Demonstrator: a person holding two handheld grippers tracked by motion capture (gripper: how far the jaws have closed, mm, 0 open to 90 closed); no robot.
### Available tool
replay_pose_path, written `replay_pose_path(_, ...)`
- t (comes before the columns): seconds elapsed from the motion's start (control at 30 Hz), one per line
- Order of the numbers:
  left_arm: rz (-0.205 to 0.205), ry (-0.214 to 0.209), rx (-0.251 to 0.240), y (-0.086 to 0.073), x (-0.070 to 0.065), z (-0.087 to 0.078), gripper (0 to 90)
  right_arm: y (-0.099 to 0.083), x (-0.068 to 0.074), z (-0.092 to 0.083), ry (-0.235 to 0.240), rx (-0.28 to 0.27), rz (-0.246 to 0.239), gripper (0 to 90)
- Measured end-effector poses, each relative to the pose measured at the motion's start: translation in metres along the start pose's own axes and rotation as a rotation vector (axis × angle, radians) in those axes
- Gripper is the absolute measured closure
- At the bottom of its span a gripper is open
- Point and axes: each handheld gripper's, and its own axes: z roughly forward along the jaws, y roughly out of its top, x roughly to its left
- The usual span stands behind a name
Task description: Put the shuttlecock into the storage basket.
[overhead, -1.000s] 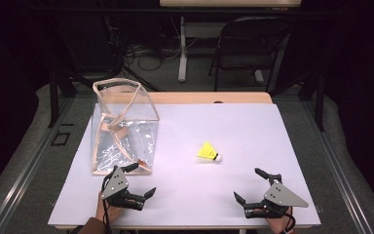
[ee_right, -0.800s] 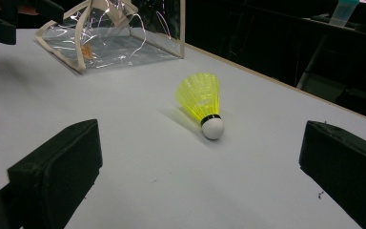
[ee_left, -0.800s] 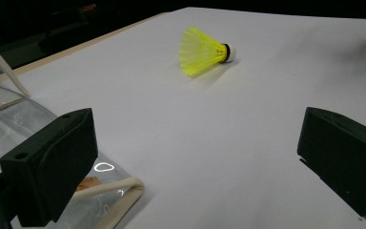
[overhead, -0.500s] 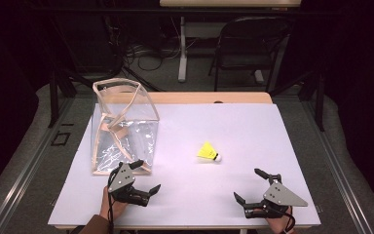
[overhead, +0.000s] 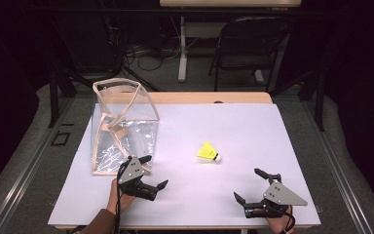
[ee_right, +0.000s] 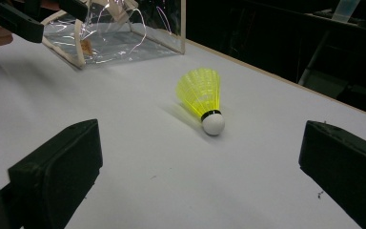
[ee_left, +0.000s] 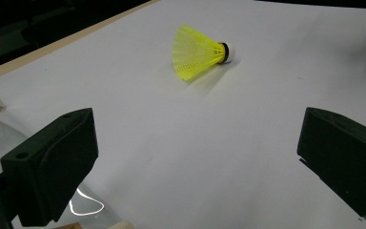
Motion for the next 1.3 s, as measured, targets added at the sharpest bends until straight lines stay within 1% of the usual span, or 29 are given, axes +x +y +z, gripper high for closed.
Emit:
replay_pose_path(0.07,-0.005,-0.003,-0.003,0.001,0.0,0.001,0.0,0.0,0.0,0.0,0.0,0.0,0.0,0.4)
replay_pose_path(0.23,-0.002,-0.015,0.003,0.005,0.002,0.007,0.0,0.0,-0.001,0.0,-0.005,0.003,0.002,0.4)
replay_pose_path(0.27,0.0,-0.018,0.01,0.007,0.003,0.01,0.0,0.0,-0.001,0.0,-0.005,0.003,0.002,0.5)
replay_pose_path(0.37,0.003,-0.016,0.011,0.009,0.003,0.012,0.0,0.0,0.0,0.0,-0.003,0.002,0.002,0.5)
replay_pose_path(0.4,0.0,-0.021,0.01,0.01,0.003,0.014,0.0,0.0,0.0,0.0,0.0,0.002,0.0,0.5)
replay_pose_path(0.43,0.001,-0.02,0.02,0.012,0.004,0.016,0.0,0.0,0.0,0.0,0.0,0.002,-0.001,0.5)
replay_pose_path(0.47,0.001,-0.02,0.02,0.012,0.004,0.016,0.0,0.0,0.0,0.0,0.001,0.003,-0.001,0.5)
replay_pose_path(0.5,-0.003,-0.027,0.026,0.013,0.005,0.017,0.0,0.0,0.0,0.0,0.001,0.003,-0.001,0.5)
replay_pose_path(0.67,-0.003,-0.032,0.029,0.02,0.007,0.024,0.0,0.0,0.0,0.0,0.0,0.003,-0.001,0.5)
replay_pose_path(0.77,-0.005,-0.034,0.045,0.023,0.008,0.028,0.0,0.0,0.0,0.0,0.004,0.003,-0.001,0.6)
replay_pose_path(0.83,-0.009,-0.046,0.055,0.027,0.01,0.034,0.0,0.0,0.001,0.0,0.006,0.001,-0.003,0.6)
replay_pose_path(0.9,-0.011,-0.047,0.057,0.028,0.01,0.036,0.0,0.0,0.001,0.0,0.006,0.002,-0.003,0.6)
replay_pose_path(0.93,-0.007,-0.052,0.069,0.031,0.01,0.041,0.0,0.0,0.001,0.0,0.005,0.005,-0.002,0.6)
replay_pose_path(1.17,0.002,-0.067,0.087,0.038,0.009,0.053,0.0,0.0,0.001,-0.001,0.004,0.005,-0.001,0.6)
replay_pose_path(1.2,0.006,-0.071,0.097,0.04,0.01,0.056,0.0,0.0,0.001,-0.001,0.005,0.005,-0.002,0.6)
replay_pose_path(1.3,0.004,-0.076,0.099,0.042,0.011,0.059,0.0,0.0,0.001,-0.001,0.007,0.004,-0.004,0.6)
